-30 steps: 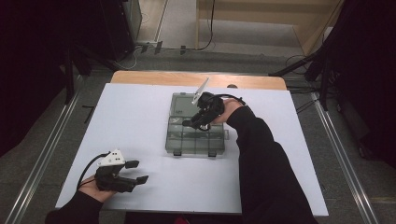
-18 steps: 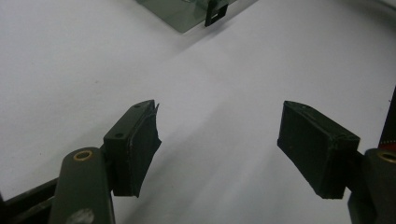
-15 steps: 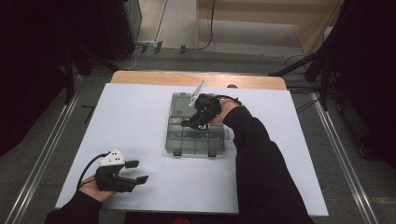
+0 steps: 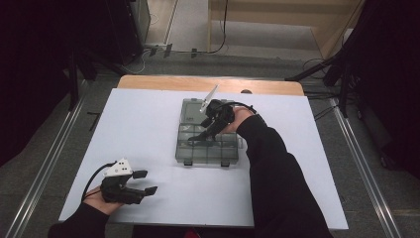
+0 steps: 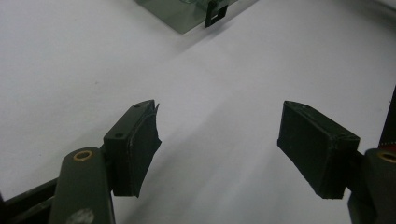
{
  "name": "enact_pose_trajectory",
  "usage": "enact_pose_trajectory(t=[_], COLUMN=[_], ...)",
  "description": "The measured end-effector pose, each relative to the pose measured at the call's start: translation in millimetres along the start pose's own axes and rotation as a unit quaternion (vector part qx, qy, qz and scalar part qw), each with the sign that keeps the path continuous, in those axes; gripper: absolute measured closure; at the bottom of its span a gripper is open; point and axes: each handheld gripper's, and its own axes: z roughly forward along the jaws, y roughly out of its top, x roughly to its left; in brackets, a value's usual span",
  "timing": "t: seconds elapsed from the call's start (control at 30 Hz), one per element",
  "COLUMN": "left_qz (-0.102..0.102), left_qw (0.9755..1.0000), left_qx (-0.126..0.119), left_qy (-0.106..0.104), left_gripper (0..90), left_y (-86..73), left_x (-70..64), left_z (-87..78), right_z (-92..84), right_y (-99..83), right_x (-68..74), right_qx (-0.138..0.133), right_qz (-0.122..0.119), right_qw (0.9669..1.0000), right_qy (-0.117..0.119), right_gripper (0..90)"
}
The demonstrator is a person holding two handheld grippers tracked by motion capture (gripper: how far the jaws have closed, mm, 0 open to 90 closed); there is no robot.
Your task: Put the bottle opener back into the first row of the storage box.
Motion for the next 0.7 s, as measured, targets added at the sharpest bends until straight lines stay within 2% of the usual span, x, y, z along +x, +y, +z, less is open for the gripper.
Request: enact_pose_trajectory(t=[0.07,0.13,0.23,0.27,0.4,0.5,0.57,0.7], left_qz=[0.0,-0.001,-0.001,0.0,-0.002,-0.004,-0.005,-0.008], left_qw=[1.0,1.0,1.0,1.0,1.0,1.0,1.0,1.0], left_qx=[0.0,0.001,0.001,0.003,0.001,0.001,0.002,0.0], left_qy=[0.0,0.001,0.002,0.003,0.003,0.002,0.001,0.004], left_gripper=[28.4,28.3,28.4,28.4,28.3,28.3,28.3,28.3], left_y=[0.2,0.3,0.2,0.2,0.2,0.2,0.7,1.1], left_x=[-0.1,-0.2,0.1,0.4,0.3,0.9,1.7,2.3], left_z=[0.1,0.3,0.2,0.0,-0.2,0.3,0.5,0.8], right_z=[-2.2,-4.2,-6.8,-6.9,-8.8,-12.5,-15.7,-21.9], right_y=[-1.0,-3.4,-7.2,-8.7,-13.5,-18.1,-21.2,-29.4], right_x=[1.5,4.5,12.1,15.1,25.3,33.1,37.7,47.7], right_qx=[-0.005,-0.022,-0.032,-0.031,-0.032,-0.042,-0.05,-0.068], right_qz=[0.013,0.029,0.031,0.029,0.05,0.075,0.097,0.128], right_qw=[0.9999,0.9993,0.999,0.9989,0.9977,0.9953,0.9925,0.9877], right_qy=[-0.002,-0.006,-0.006,-0.018,-0.031,-0.046,-0.055,-0.059], right_gripper=[32.8,27.0,23.5,23.0,21.3,21.3,21.5,22.1])
